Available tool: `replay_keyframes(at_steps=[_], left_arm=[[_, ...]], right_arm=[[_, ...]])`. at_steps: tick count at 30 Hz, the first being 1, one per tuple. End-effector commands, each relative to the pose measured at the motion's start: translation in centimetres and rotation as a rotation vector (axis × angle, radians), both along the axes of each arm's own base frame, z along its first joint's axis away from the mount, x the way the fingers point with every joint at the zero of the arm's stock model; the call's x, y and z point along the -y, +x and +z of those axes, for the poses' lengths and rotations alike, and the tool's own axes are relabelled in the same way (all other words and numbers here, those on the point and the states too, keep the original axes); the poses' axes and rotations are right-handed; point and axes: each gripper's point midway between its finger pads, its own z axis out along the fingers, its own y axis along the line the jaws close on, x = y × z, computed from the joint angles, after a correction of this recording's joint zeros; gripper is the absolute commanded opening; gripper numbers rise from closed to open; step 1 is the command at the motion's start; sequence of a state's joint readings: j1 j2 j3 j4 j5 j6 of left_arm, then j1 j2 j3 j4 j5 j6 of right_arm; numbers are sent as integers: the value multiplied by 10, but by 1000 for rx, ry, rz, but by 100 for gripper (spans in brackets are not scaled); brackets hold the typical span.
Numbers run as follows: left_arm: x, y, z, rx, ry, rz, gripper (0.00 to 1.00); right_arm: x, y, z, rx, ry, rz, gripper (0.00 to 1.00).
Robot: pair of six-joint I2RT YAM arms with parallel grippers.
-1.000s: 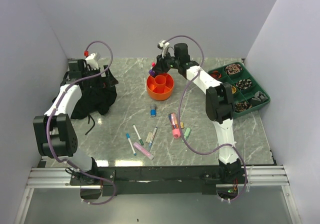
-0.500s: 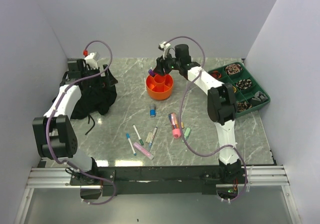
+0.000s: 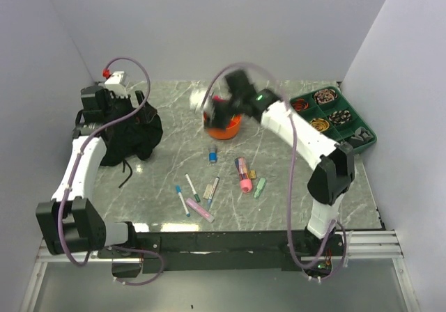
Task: Sort the stationery into containers
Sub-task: Pick up the stationery from the corner of the board.
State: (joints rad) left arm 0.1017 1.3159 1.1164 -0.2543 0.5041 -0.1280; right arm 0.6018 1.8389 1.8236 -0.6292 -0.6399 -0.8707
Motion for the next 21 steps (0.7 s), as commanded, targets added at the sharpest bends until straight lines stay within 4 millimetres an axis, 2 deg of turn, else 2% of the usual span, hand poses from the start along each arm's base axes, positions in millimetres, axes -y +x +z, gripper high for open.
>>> replay_keyframes(at_steps=[1,2,3,4,5,7,9,14,17,21], left_arm=[[-12,-21,7,42,62,40,99],[-14,-26,1,28,65,49,99],[-14,-30,0,25,68,51,100],[-14,-38,-2,16,69,55,99],[-16,-42,-5,5,74,61,99],[-21,-50,-6,1,87,88,99],[-28,-60,-19,-41,96,110,100],[-44,-82,-38,-129,122,161,99],[-53,-85,-41,-158,139,181,99],[-55,-87,-44,-186,155,151,100]], right_arm=[[37,-99,-113,23,-470,395,59],[41,-124,-132,42,-515,472,59],[44,-127,-142,73,-556,481,59],[38,-130,-146,111,-556,498,59],[37,-144,-157,114,-574,541,59],[28,-152,-162,134,-574,566,59],[16,-163,-169,131,-576,591,57],[-23,-167,-166,177,-514,611,54],[-45,-165,-162,214,-470,617,53],[-57,-163,-162,206,-488,640,48]])
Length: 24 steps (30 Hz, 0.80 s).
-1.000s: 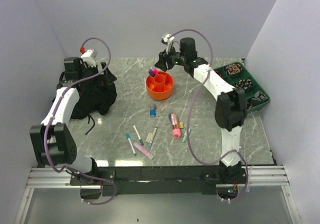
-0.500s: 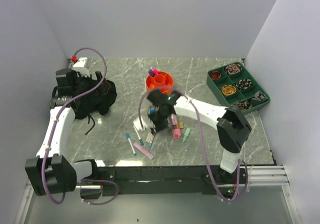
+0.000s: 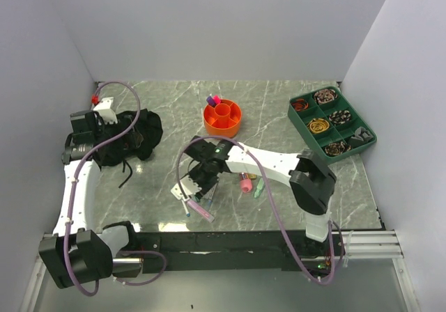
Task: Sort the stationery into containers
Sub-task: Pick up the stationery from the corner of the board.
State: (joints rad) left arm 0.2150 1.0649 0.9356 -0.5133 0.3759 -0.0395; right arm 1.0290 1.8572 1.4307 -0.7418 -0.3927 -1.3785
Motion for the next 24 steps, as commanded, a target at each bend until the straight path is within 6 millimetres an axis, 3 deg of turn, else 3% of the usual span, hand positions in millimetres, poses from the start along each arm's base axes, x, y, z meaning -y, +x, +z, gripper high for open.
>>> replay_keyframes(at_steps=[1,10,14,17,19,21,22,24], left_arm=[[-4,-4,3,-19,45,-39,99],[-11,-1,13,21,96,-30,99],[-9,0,14,4,73,-36,100],[-9,2,15,6,62,-25,100],[-10,2,16,9,63,-12,99],[-11,1,18,19,67,-5,100],[-12,0,16,19,66,3,99],[-11,-2,16,25,67,5,99]], right_arm=[[-24,10,11,35,37,24,47],[-13,-11,8,-142,-16,-70,42],[-31,-35,34,-429,-32,-331,48],[-50,-35,48,-602,-11,-652,54],[-58,-30,49,-682,6,-898,55],[-55,-29,45,-671,15,-996,56],[-52,-45,42,-674,4,-1007,56],[-47,-55,35,-669,-20,-1047,56]])
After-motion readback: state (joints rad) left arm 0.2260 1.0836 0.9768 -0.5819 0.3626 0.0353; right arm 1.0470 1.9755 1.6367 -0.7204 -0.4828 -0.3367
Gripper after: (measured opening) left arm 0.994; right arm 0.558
